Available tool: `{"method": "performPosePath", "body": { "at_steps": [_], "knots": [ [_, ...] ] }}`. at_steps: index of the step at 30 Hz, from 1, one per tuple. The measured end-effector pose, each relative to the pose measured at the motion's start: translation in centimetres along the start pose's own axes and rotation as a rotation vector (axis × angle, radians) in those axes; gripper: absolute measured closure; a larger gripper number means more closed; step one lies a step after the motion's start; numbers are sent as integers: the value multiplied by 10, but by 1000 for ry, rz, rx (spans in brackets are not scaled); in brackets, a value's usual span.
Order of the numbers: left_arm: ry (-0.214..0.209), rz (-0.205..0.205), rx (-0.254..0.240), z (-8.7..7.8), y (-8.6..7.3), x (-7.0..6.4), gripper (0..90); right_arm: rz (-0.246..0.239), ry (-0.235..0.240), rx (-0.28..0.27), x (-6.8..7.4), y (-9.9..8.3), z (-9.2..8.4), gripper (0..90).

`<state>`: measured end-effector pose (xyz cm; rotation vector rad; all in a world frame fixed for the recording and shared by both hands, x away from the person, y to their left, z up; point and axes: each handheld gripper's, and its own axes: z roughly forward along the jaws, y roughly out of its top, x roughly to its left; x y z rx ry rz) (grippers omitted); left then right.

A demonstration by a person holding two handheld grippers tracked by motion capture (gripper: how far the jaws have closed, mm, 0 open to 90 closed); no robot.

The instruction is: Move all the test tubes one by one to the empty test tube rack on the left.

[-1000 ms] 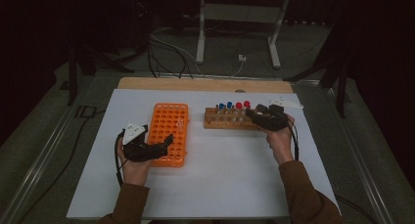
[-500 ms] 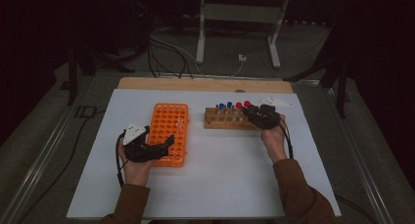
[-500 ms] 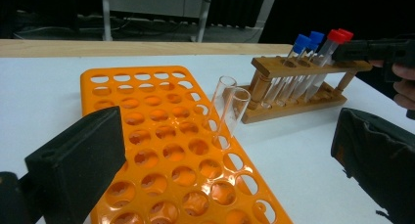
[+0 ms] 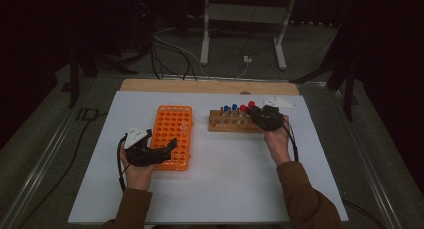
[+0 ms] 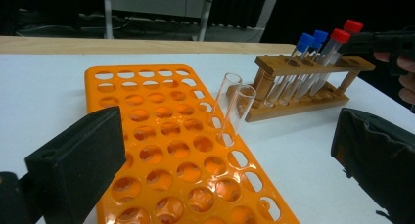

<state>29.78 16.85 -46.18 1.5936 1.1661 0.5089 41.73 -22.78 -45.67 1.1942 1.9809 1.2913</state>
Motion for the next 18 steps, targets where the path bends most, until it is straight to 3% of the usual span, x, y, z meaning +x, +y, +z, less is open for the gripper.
{"method": "performPosePath", "body": {
  "at_steps": [18],
  "knots": [
    [-10, -1, -12, 1, 0, 0, 5, -24, -37, -97, 2, 26, -33, 747]
  ]
}}
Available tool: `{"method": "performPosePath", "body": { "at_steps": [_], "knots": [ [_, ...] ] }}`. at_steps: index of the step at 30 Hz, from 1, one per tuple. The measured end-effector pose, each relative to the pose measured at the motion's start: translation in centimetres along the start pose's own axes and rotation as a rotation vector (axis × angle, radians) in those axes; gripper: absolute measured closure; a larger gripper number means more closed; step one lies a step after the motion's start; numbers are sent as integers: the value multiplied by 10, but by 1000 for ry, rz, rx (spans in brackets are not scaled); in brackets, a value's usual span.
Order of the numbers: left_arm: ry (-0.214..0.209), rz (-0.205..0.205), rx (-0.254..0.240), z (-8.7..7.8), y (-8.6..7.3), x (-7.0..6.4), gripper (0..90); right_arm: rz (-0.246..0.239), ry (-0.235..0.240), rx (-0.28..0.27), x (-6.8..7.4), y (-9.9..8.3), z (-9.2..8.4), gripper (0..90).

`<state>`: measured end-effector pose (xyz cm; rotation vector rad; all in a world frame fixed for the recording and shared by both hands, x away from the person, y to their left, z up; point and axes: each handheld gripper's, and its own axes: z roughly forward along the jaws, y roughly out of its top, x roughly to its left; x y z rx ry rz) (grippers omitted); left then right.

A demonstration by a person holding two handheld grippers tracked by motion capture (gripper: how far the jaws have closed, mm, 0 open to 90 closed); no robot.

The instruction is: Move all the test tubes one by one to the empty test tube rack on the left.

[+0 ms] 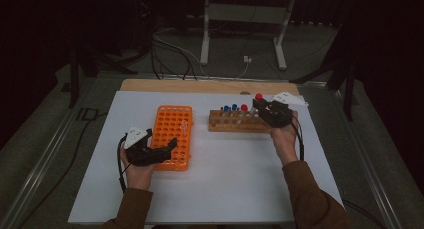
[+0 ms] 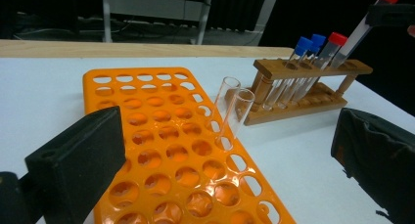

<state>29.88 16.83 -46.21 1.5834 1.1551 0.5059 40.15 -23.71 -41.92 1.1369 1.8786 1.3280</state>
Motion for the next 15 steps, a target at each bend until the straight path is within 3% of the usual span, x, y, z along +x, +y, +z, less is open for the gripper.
{"method": "performPosePath", "body": {
  "at_steps": [9, 15],
  "knots": [
    [1, 18, -9, 1, 2, -4, 6, 12, 16, -10, 1, 5, -14, 747],
    [-32, 43, -38, 3, 7, -12, 6, 12, 46, -7, 5, 6, -24, 747]
  ]
}}
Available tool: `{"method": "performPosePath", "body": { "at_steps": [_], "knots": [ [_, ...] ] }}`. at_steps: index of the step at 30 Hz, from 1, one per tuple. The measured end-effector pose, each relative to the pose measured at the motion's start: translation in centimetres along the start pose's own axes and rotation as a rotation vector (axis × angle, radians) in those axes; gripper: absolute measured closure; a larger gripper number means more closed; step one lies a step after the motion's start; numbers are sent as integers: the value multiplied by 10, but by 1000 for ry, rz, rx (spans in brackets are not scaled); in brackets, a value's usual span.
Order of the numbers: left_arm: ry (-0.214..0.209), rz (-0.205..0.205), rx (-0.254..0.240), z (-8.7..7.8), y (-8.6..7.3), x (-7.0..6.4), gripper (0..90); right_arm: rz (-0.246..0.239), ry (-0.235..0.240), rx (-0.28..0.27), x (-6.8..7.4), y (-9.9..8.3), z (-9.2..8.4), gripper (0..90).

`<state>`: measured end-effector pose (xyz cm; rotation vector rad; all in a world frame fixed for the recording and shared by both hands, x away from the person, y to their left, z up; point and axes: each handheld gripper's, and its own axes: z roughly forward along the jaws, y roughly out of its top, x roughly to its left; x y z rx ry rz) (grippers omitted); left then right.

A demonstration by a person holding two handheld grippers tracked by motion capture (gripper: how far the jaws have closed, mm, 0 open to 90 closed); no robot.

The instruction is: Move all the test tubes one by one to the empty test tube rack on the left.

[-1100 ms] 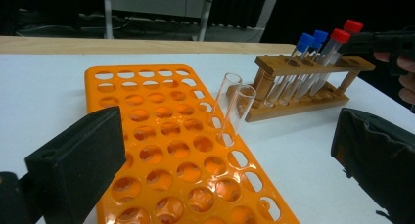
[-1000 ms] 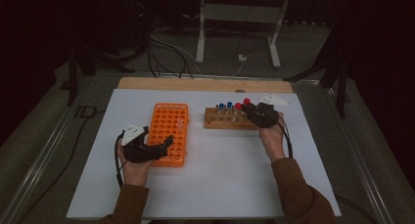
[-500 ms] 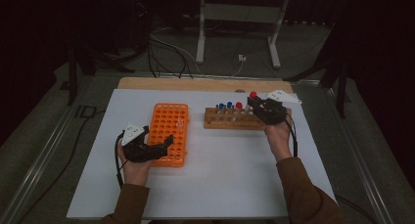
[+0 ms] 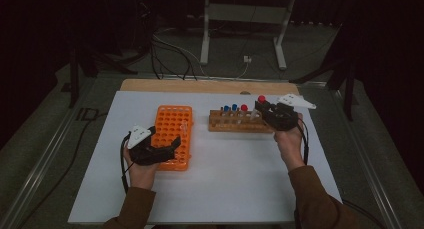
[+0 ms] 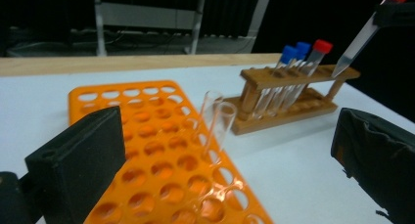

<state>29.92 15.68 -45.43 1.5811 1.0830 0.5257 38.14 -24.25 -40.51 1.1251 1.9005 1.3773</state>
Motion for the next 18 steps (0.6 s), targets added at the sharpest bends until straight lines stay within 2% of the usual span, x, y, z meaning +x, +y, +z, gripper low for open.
{"method": "performPosePath", "body": {
  "at_steps": [5, 8, 11, 13, 18],
  "knots": [
    [-21, 16, -26, 3, 6, -7, 6, 12, 36, 7, 7, 1, -3, 746],
    [-33, 49, -30, 7, 9, -12, 6, 19, 60, 9, 13, 0, -4, 746],
    [-66, 78, -36, 10, 11, -19, 6, 16, 91, 10, 21, -1, -3, 746],
    [-83, 95, -34, 13, 12, -24, 6, 16, 114, 13, 28, -2, -3, 746],
    [-90, 102, -1, 20, 14, -32, 9, 10, 165, 23, 43, -4, 0, 746]
  ]
}}
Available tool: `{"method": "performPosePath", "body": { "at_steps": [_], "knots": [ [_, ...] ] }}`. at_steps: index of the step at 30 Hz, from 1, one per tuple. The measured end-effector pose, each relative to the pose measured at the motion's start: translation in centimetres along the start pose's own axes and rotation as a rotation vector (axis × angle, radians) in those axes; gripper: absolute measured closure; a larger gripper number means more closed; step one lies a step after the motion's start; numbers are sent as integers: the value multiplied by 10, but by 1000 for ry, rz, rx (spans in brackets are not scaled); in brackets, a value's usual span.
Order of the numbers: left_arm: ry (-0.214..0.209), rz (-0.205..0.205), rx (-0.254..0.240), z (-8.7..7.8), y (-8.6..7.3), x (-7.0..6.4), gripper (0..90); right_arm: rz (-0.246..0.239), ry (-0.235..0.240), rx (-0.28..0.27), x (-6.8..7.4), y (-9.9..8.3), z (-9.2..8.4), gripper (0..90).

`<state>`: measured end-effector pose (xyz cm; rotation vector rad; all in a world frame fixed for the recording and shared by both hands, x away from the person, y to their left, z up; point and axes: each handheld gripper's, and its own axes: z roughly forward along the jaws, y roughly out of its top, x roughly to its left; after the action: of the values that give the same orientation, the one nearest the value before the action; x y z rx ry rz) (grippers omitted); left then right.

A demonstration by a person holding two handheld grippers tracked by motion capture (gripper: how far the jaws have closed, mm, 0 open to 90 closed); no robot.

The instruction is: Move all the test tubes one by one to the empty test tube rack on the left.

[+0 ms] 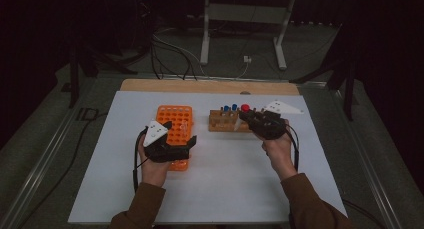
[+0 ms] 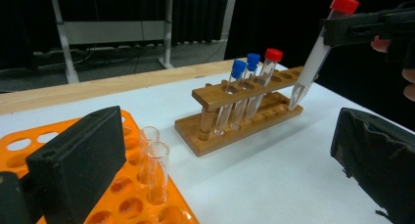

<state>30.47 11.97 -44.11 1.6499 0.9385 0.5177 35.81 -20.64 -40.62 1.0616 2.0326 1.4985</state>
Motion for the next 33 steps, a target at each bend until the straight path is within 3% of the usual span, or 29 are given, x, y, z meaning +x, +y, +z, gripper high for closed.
{"method": "performPosePath", "body": {
  "at_steps": [7, 20, 24, 33],
  "knots": [
    [-38, 19, 14, 11, 1, -11, 58, -10, 80, 22, 20, -2, 7, 745],
    [-76, 108, 80, 37, 3, -37, 106, -39, 171, 52, 45, -4, 15, 744],
    [-92, 99, 87, 43, 4, -41, 200, -48, 196, 53, 51, -3, 16, 744],
    [-147, 113, 95, 44, 5, -42, 552, -60, 235, 59, 60, -4, 17, 744]
  ]
}}
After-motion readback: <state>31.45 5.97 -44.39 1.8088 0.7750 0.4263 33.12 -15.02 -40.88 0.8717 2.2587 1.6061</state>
